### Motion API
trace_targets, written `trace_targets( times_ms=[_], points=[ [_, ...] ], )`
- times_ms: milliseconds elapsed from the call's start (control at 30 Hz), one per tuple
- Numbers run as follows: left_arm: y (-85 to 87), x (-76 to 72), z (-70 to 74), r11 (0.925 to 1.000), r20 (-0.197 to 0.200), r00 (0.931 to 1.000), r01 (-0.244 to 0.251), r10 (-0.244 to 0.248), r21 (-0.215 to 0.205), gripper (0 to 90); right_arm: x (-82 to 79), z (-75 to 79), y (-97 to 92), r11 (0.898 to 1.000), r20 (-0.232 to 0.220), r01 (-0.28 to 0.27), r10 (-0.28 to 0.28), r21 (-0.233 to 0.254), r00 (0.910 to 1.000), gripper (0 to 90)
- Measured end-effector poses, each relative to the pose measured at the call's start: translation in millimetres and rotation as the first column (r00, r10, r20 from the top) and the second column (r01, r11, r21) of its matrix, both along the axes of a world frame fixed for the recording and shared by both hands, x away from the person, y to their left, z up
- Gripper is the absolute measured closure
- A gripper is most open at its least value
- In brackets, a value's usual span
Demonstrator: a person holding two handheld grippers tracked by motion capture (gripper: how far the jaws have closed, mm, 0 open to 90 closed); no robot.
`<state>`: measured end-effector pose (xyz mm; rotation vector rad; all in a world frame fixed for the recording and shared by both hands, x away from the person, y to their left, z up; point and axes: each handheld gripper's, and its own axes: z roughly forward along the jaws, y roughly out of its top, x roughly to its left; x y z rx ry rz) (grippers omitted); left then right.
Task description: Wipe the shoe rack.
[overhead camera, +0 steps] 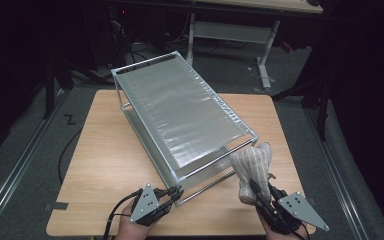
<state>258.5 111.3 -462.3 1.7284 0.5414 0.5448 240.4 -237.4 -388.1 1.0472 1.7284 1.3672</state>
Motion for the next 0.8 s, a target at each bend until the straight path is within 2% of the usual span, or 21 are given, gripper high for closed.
trace_targets(
  times_ms=[133,167,233,333,500,533,567,667,700,800],
  points=[
    [3.2,-3.1,-1.8,0.9998,0.016,0.9996,-0.022,0.022,0.0,79.4,4.0,13.8,19.5,0.998,0.043,-0.06,0.06,0.006,0.9973,68.4],
    [4.2,-4.1,-3.2,0.9998,0.023,0.9995,-0.022,0.022,0.003,77.9,5.4,16.8,25.6,0.997,0.049,-0.079,0.078,0.01,0.9958,68.3],
    [5.2,-5.7,-7.1,0.9994,0.011,0.9995,-0.029,0.029,0.017,71.5,8.6,21.9,38.8,0.993,0.062,-0.119,0.118,0.006,0.991,68.3],
    [5.8,-8.7,-13.9,0.9989,-0.005,0.9994,-0.035,0.035,0.031,67.0,12.9,28.9,59.5,0.984,0.083,-0.179,0.178,0.01,0.9806,68.2],
    [4.5,-6.4,-23.4,0.9965,-0.031,0.9987,-0.038,0.04,0.075,63.9,17.3,38.9,97.2,0.964,0.109,-0.265,0.267,-0.027,0.9576,68.2],
    [4.0,-5.9,-24.0,0.9957,-0.029,0.999,-0.031,0.034,0.087,64.0,16.9,39.1,101.1,0.961,0.109,-0.274,0.276,-0.029,0.955,68.1],
    [0.8,-6.7,-26.1,0.9977,-0.038,0.9988,-0.029,0.032,0.062,65.0,16.0,38.4,105.1,0.958,0.108,-0.285,0.286,-0.029,0.952,68.1],
    [-0.3,-3.8,-30.5,0.9984,-0.05,0.9984,-0.022,0.025,0.052,69.4,14.5,32.9,111.9,0.951,0.088,-0.308,0.308,-0.014,0.9471,68.2],
    [0.0,-3.3,-30.9,0.9987,-0.055,0.9981,-0.025,0.028,0.045,70.7,14.1,30.8,114.1,0.948,0.076,-0.318,0.319,-0.024,0.9449,68.3],
    [0.1,-3.9,-30.8,0.9967,-0.041,0.9975,-0.054,0.057,0.061,76.9,10.8,24.7,119.0,0.941,0.051,-0.338,0.339,-0.028,0.9393,68.3]
  ],
)
